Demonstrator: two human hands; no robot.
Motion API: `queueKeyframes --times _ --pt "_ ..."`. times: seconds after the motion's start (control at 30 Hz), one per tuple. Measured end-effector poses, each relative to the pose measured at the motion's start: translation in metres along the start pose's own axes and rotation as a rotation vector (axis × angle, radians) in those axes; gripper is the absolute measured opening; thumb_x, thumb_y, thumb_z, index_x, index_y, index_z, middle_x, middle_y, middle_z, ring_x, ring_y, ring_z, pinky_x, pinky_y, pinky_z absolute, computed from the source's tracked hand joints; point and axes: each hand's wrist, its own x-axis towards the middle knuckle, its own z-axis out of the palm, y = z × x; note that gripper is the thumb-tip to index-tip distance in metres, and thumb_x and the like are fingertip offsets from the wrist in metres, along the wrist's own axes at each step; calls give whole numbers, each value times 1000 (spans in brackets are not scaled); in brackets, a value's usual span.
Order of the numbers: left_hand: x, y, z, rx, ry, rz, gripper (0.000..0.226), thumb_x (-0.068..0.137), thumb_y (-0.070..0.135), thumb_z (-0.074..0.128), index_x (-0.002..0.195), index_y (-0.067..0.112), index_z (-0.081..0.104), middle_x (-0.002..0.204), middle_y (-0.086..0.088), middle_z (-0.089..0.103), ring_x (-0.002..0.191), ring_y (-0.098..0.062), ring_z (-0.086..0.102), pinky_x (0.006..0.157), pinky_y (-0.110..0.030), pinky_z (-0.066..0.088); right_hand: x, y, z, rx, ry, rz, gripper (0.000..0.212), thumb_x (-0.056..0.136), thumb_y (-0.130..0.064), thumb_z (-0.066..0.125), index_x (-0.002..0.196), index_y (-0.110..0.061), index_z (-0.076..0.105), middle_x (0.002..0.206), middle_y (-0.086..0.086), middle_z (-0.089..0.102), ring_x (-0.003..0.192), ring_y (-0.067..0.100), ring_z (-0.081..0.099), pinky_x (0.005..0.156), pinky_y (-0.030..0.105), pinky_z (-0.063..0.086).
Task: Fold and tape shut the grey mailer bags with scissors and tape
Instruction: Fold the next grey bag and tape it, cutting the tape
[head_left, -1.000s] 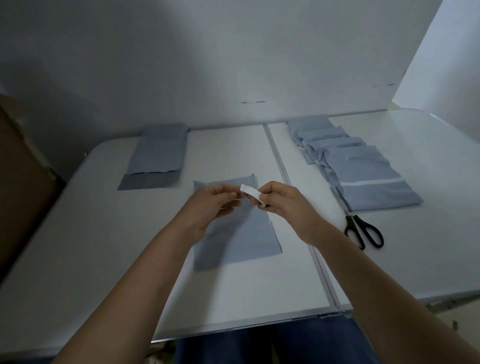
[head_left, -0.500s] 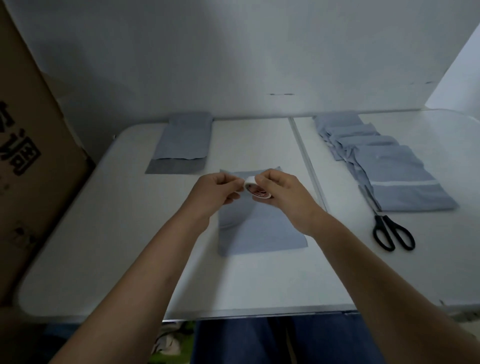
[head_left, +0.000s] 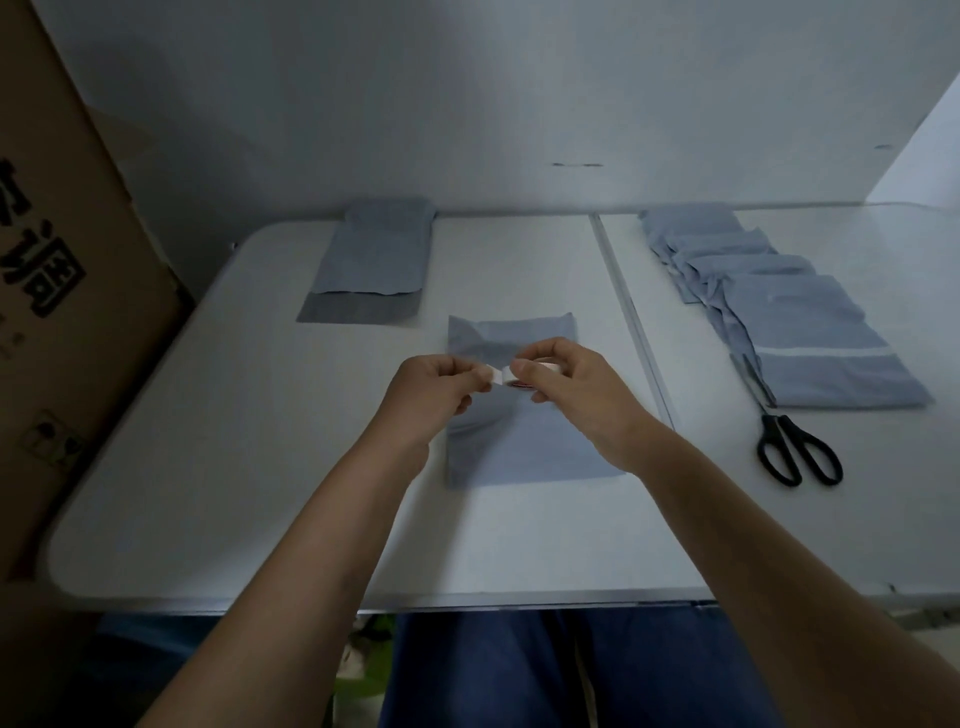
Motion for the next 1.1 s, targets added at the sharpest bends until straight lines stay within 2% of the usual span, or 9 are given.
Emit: queueKeyframes --times 0.2,0.37,0.47,0.53,0.63,0.7,0.77,0.93,1.1 --pt "-1 -5 -4 34 6 47 13 88 21 67 92 10 73 84 -1 71 68 -7 56 71 -18 49 2 12 1 -82 18 -22 13 87 -39 66 91 -27 69 90 -7 73 94 19 68 93 44 53" --pt "-3 -15 -12 134 21 160 20 91 28 64 109 31 71 102 14 70 93 -3 64 86 -21 51 0 17 11 249 129 29 22 93 -25 63 97 -4 67 92 4 72 97 18 69 95 39 53" --pt "-9 -24 -16 301 148 237 34 94 27 60 127 32 57 117 22 60 95 4 59 79 -4 43 1 18 18 264 192 -15 21 92 -29 63 88 -10 68 88 2 72 94 15 70 94 38 53" --pt "-13 -33 -19 421 206 375 30 95 20 59 124 25 60 117 15 62 93 0 59 77 -4 43 2 21 19 304 278 -39 21 93 -27 62 84 -9 67 84 3 69 89 12 69 95 38 53" --pt "-17 -55 -14 666 29 654 22 91 15 54 108 16 69 107 1 67 96 -16 62 84 -19 45 1 26 24 433 358 -59 20 96 -20 57 86 -5 64 84 8 66 88 12 67 87 32 54" --pt "-21 -70 -7 807 -113 723 27 89 19 50 107 13 69 106 -4 67 98 -20 61 84 -26 48 -1 32 30 429 355 -73 18 97 -17 55 88 -3 63 86 11 63 90 14 67 83 31 54" --pt "-20 -81 -2 912 -144 769 26 86 13 57 109 10 68 108 -6 67 98 -24 60 80 -34 53 -3 38 35 405 363 -69 17 97 -16 55 88 -4 62 85 10 63 90 15 68 83 32 55" --pt "-18 -87 -5 904 -55 727 31 92 26 51 115 12 68 120 -5 65 108 -23 59 88 -33 53 -4 50 34 357 380 -63 18 98 -17 54 92 -4 64 93 14 66 92 17 68 83 32 55" --pt "-21 -90 -17 922 12 636 41 89 33 65 123 10 64 128 -4 62 116 -20 56 98 -24 38 -2 54 29 382 356 -27 21 98 -24 53 98 -7 65 96 8 68 93 18 68 86 37 55"
